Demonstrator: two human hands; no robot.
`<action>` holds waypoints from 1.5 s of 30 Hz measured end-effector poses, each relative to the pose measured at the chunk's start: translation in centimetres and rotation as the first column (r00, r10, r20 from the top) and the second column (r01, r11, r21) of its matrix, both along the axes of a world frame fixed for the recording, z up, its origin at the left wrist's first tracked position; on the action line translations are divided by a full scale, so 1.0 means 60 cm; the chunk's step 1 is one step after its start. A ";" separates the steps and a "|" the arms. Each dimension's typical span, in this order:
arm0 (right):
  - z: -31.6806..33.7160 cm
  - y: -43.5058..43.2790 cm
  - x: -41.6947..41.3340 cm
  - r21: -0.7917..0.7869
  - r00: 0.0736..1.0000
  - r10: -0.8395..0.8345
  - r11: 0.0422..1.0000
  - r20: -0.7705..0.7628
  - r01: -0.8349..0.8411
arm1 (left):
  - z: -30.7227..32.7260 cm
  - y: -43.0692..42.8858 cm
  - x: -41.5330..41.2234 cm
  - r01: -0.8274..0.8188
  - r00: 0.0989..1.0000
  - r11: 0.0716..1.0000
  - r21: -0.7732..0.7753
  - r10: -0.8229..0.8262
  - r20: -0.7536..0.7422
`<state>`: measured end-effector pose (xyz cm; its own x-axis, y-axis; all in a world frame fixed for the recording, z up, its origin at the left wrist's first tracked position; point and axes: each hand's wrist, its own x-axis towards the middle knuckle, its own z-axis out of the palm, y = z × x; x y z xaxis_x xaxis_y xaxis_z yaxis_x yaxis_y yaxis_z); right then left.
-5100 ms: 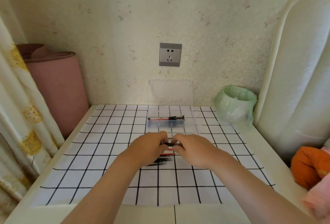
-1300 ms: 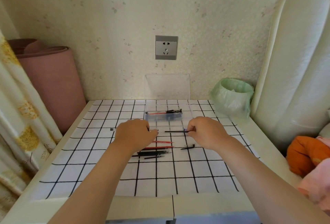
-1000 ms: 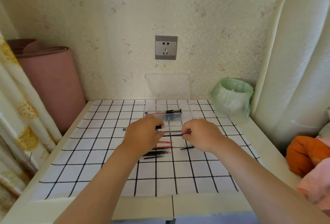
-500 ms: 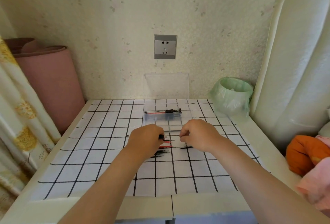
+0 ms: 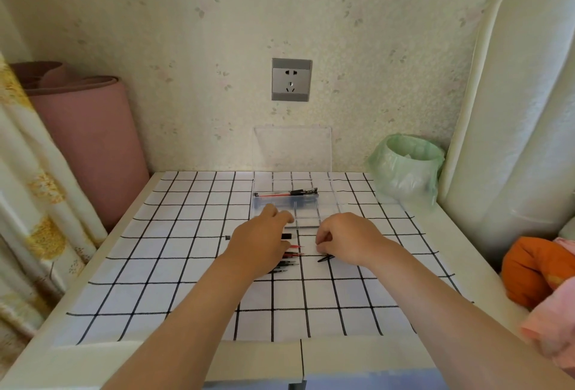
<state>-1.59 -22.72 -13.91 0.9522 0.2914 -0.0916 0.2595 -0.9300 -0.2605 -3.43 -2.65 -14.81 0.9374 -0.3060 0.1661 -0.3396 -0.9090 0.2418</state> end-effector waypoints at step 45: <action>0.042 0.049 0.070 0.245 0.995 -0.003 0.969 0.100 -0.022 | 0.007 0.021 0.019 -0.013 0.996 0.981 -0.195 0.029 0.081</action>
<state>2.64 -19.77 -11.41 0.9500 0.3024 0.0780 0.3040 -0.8381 -0.4530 -2.32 -1.40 -14.36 0.9236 -0.2408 0.2984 -0.3475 -0.8545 0.3861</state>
